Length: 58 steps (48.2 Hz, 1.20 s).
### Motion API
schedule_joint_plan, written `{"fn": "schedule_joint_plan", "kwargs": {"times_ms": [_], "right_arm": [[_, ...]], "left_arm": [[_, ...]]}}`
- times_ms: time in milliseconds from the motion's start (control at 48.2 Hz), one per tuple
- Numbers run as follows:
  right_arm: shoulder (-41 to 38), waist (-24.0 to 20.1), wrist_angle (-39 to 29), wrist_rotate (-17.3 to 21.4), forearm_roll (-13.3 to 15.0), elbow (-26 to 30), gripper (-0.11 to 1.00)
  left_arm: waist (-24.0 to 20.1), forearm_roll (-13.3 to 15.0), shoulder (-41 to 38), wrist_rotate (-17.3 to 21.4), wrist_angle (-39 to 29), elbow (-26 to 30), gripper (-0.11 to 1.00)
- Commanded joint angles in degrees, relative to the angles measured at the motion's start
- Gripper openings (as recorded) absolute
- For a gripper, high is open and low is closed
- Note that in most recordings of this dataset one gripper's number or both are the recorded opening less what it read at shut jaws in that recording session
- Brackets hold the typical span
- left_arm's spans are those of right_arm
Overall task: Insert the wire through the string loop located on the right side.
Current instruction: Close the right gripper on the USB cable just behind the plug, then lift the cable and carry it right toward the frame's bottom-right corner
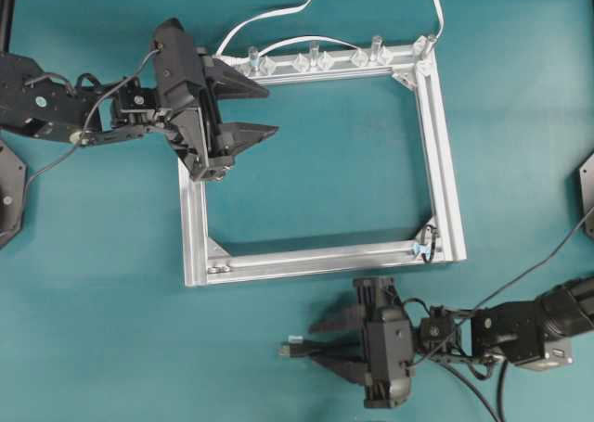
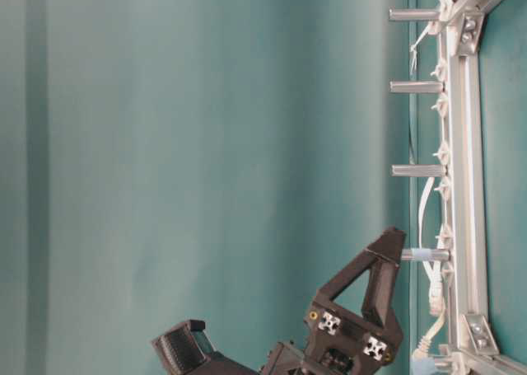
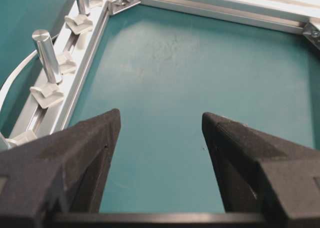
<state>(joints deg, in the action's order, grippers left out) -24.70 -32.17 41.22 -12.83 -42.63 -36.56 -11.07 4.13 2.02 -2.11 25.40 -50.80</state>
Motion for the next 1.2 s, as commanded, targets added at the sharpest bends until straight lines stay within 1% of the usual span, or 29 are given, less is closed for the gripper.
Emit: {"fn": "schedule_joint_plan", "kwargs": {"times_ms": [0,62,104,270,622,705,809,912,995,1182], "right_arm": [[0.97,0.0,-0.88,-0.09,0.26,0.62,0.31],[0.88,-0.18,-2.37,-0.09,0.35,0.88,0.18],[0.88,-0.18,-3.6,-0.09,0.26,1.14,0.14],[0.62,-0.18,-6.42,0.09,0.18,1.85,0.14],[0.79,-0.18,-6.68,0.09,0.0,2.37,0.14],[1.05,-0.18,-6.68,0.09,0.0,2.37,0.14],[1.85,-0.18,-6.68,0.09,0.0,2.11,0.14],[4.22,-0.09,-6.86,-0.44,0.0,1.49,0.14],[6.77,-0.09,-7.03,-2.46,0.0,0.53,0.14],[12.3,0.7,-9.32,-10.63,-0.09,-2.29,0.14]], "left_arm": [[0.35,-0.18,0.88,-0.44,0.26,0.97,0.68],[0.44,-0.18,0.88,-0.44,0.26,0.97,0.68],[0.44,-0.09,0.88,-0.44,0.26,0.97,0.68],[0.7,-0.09,0.88,-0.44,0.26,0.97,0.68],[0.97,-0.09,0.88,-0.62,0.09,0.79,0.68],[1.05,-0.09,0.88,-1.23,0.09,0.79,0.68],[1.05,-0.09,0.88,-2.2,0.09,0.7,0.68],[1.05,-0.09,0.88,-2.46,0.09,0.44,0.68],[1.05,-0.09,0.88,-2.55,0.09,0.35,0.68],[1.14,-0.26,0.44,-2.11,-0.53,0.26,0.68]]}}
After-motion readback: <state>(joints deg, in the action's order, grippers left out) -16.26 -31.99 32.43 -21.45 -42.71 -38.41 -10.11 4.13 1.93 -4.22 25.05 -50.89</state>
